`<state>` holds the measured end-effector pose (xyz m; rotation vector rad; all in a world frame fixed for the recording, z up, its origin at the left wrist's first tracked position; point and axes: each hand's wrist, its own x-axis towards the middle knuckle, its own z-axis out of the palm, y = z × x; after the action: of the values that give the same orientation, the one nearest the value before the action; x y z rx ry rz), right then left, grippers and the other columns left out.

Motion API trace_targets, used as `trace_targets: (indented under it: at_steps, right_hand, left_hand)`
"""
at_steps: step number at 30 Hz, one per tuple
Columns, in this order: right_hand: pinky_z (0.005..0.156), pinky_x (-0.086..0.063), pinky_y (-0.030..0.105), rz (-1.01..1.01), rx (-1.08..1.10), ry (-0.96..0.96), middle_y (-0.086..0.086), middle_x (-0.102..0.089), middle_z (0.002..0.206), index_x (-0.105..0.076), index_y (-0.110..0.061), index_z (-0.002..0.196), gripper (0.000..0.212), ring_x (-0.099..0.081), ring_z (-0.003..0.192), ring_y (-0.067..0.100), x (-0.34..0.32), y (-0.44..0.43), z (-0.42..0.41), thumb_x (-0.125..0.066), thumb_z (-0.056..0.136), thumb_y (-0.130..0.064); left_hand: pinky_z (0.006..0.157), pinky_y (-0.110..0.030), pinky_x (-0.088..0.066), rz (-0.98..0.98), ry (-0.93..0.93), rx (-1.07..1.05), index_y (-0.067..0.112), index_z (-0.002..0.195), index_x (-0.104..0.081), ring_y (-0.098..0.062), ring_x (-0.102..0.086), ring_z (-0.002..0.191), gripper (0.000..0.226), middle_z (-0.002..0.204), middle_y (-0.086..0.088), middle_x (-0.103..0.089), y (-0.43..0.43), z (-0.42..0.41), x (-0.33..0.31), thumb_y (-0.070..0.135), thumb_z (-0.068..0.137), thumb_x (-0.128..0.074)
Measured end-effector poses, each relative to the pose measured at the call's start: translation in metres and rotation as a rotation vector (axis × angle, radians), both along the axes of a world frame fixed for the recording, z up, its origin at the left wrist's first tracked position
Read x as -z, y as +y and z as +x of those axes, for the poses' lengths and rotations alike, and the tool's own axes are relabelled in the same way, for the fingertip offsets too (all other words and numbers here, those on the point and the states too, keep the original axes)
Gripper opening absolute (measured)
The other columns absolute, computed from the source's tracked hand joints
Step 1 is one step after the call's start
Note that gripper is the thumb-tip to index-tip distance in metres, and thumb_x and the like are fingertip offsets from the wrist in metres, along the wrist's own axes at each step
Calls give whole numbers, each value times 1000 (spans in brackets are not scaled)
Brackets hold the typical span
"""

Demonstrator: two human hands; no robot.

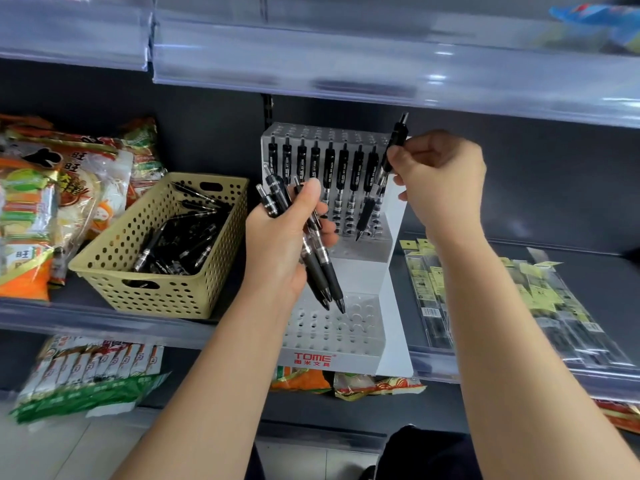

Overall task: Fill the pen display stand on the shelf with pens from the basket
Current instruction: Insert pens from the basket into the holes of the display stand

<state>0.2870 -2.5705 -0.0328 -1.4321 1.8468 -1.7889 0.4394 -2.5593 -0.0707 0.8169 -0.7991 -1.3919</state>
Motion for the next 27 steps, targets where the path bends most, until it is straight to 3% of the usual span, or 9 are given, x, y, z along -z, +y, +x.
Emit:
trace_targets:
  at_steps: [7, 13, 16, 22, 27]
  right_hand:
    - [70, -54, 30, -112, 156, 115, -6, -66, 72, -68, -20, 85, 7, -65, 69, 17, 4, 3, -8, -66, 84, -27]
    - [58, -39, 13, -79, 179, 207, -11, -60, 67, -70, -18, 87, 10, -61, 70, 11, 13, 0, -6, -65, 85, -26]
    - [59, -36, 22, -12, 173, 260, -12, -58, 67, -71, -18, 87, 12, -58, 70, 12, 16, -2, -6, -66, 85, -29]
    - [65, -39, 23, 88, 139, 327, -9, -60, 68, -70, -20, 84, 12, -61, 72, 18, 24, -4, -5, -67, 84, -31]
    - [64, -38, 22, 58, 147, 296, -13, -57, 64, -68, -21, 82, 12, -61, 72, 15, 24, -4, -6, -65, 84, -32]
  left_hand:
    - [51, -30, -54, -20, -41, 48, 0, 105, -61, -19, -62, 51, 27, 66, -5, -65, 4, -13, 4, 22, 91, -63]
    - [49, -29, -52, -17, -44, 48, 0, 105, -61, -18, -61, 50, 25, 64, -5, -65, 5, -17, 7, 21, 91, -63]
    - [49, -29, -53, -18, -43, 45, -1, 108, -61, -18, -61, 49, 28, 64, -5, -65, 4, -16, 9, 21, 91, -64]
    - [49, -29, -53, -23, -44, 43, -2, 111, -61, -18, -62, 50, 31, 64, -5, -66, 3, -14, 11, 21, 90, -64]
    - [49, -29, -54, -21, -48, 37, -3, 112, -61, -18, -61, 50, 33, 65, -4, -65, 3, -13, 11, 22, 90, -64]
